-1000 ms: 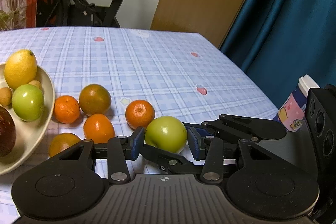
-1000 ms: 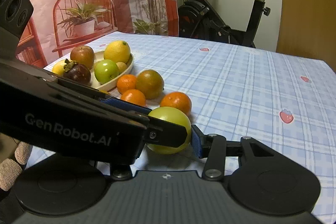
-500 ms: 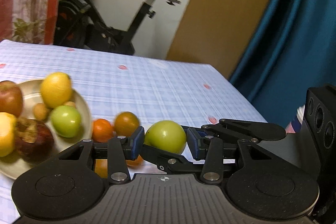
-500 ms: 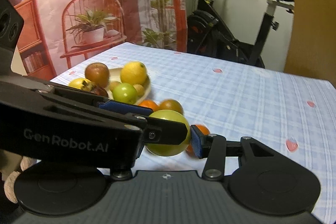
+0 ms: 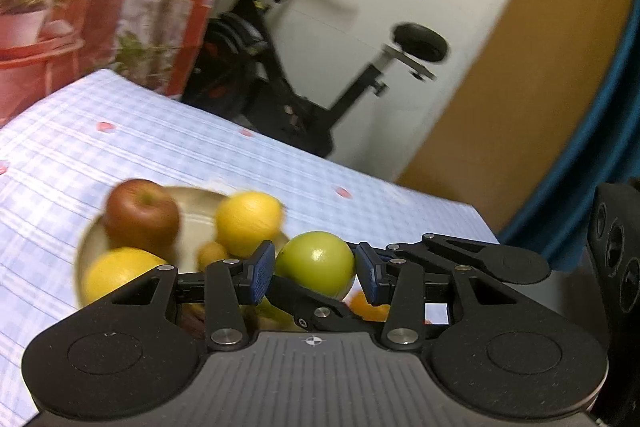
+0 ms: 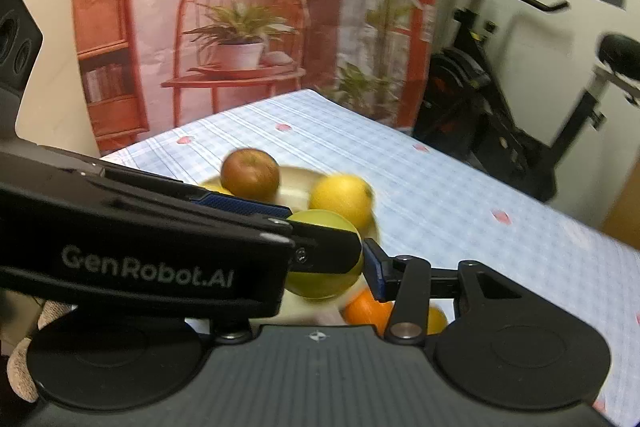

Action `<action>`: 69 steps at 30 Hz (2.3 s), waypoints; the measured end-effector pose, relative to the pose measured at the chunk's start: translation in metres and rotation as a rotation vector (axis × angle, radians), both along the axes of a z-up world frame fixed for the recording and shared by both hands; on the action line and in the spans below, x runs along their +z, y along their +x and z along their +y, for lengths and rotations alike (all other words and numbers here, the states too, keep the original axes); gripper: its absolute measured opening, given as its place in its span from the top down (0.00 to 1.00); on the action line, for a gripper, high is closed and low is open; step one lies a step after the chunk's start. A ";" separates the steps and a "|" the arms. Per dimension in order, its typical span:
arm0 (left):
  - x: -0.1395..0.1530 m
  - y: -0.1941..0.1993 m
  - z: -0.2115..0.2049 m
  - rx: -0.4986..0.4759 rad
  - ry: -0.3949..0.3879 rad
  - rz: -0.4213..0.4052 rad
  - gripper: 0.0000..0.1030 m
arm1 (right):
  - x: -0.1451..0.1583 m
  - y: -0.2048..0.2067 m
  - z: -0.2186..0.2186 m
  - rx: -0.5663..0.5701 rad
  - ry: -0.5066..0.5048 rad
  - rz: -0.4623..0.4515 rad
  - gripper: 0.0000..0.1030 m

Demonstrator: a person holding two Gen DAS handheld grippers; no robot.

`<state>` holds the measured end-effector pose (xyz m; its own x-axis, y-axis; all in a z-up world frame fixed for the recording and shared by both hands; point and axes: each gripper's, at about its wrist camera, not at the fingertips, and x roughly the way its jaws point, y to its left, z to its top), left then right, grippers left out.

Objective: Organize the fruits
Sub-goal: 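Lift the pale green apple with both tools and carry it over the plate, then lower the pale green apple onto the plate and open both tools, then move both tools to the dark brownish orange fruit near the plate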

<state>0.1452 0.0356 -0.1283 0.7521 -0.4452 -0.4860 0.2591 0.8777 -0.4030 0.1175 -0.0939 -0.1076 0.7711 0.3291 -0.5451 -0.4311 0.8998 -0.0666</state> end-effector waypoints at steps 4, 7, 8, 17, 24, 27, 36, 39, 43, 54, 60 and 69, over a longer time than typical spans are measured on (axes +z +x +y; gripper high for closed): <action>-0.004 0.014 0.016 0.063 -0.026 0.026 0.55 | -0.004 0.025 0.022 0.060 -0.039 -0.001 0.54; -0.007 0.022 0.022 0.091 -0.034 0.041 0.55 | -0.011 0.039 0.034 0.097 -0.064 0.004 0.54; -0.007 0.022 0.023 0.099 -0.035 0.043 0.55 | -0.013 0.043 0.037 0.105 -0.068 0.005 0.54; -0.012 0.024 0.031 0.128 -0.024 0.055 0.56 | -0.027 0.062 0.050 0.115 -0.058 0.030 0.53; -0.006 0.013 0.028 0.148 0.005 0.006 0.54 | -0.027 0.054 0.047 0.104 -0.065 0.020 0.43; -0.002 0.008 0.029 0.162 0.003 -0.011 0.54 | -0.025 0.044 0.034 0.077 -0.052 0.005 0.42; 0.001 -0.008 0.004 0.099 0.073 -0.056 0.54 | -0.017 -0.012 -0.058 -0.188 0.142 -0.068 0.42; -0.001 -0.015 -0.010 0.061 0.106 -0.062 0.54 | -0.020 -0.031 -0.085 -0.271 0.169 -0.084 0.42; -0.004 -0.025 -0.026 -0.001 0.158 -0.076 0.54 | -0.031 -0.051 -0.109 -0.334 0.196 -0.059 0.43; -0.010 -0.039 -0.030 -0.065 0.224 -0.006 0.54 | -0.037 -0.076 -0.093 -0.218 0.231 -0.043 0.46; -0.014 -0.044 -0.033 -0.105 0.239 0.040 0.54 | -0.047 -0.076 -0.066 -0.086 0.210 0.008 0.55; -0.021 -0.038 -0.044 -0.158 0.249 0.058 0.56 | -0.055 -0.069 -0.066 -0.073 0.227 0.045 0.59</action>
<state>0.1074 -0.0087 -0.1494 0.6508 -0.4162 -0.6350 0.3828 0.9022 -0.1990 0.0482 -0.1597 -0.1626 0.7741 0.3915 -0.4975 -0.3622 0.9184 0.1591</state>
